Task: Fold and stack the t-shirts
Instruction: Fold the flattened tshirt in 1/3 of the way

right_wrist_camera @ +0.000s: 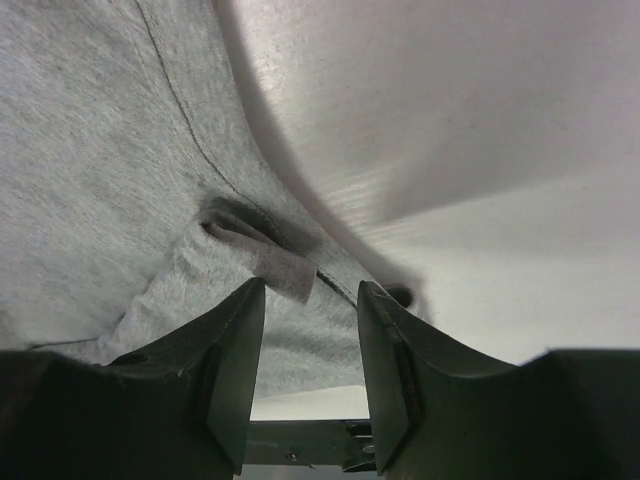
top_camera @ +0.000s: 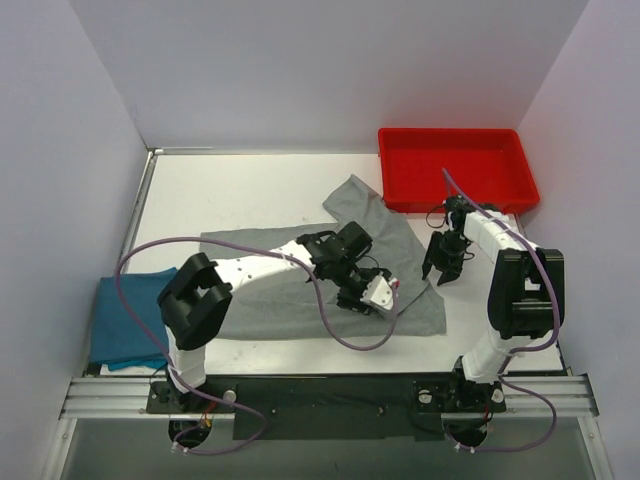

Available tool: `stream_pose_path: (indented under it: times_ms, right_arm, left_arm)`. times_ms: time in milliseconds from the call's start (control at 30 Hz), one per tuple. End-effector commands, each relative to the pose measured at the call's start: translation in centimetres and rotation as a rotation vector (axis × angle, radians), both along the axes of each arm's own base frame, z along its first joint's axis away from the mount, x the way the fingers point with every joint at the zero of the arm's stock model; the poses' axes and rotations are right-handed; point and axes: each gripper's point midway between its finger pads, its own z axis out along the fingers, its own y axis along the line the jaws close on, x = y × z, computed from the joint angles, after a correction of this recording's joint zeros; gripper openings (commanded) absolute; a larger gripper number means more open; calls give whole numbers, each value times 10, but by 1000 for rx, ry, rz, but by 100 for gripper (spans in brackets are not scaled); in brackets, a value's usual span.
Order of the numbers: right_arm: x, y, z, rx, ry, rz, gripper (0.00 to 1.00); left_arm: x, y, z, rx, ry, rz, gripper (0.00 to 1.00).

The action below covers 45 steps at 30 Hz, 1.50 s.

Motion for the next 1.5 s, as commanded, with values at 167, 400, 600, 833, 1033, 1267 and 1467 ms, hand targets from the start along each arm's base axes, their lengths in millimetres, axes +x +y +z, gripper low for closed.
stream_pose_path:
  times_ms: [167,400,600,833,1033,1267,1467]
  right_arm:
    - [-7,1,-8,20,14,9,34]
    - [-6,9,-9,67,8,16,31]
    - [-5,12,-9,85,0,22,31]
    - [-5,11,-12,79,12,21,3]
    - [1,17,-3,112,-15,18,0]
    - [25,29,14,179,-62,-12,0]
    - [35,34,18,199,-53,-10,0]
  left_arm:
    - [-15,-83,2,-193,-121,-121,68]
    - [-5,-73,-34,-96,-209,-103,61]
    - [-9,-58,-56,-18,-207,-132,62]
    - [-12,-60,-61,-25,-204,-130,39]
    - [6,-66,-51,-47,-200,11,0]
    - [28,-53,-40,-55,-8,262,0]
    - [63,-44,-36,-113,68,475,0]
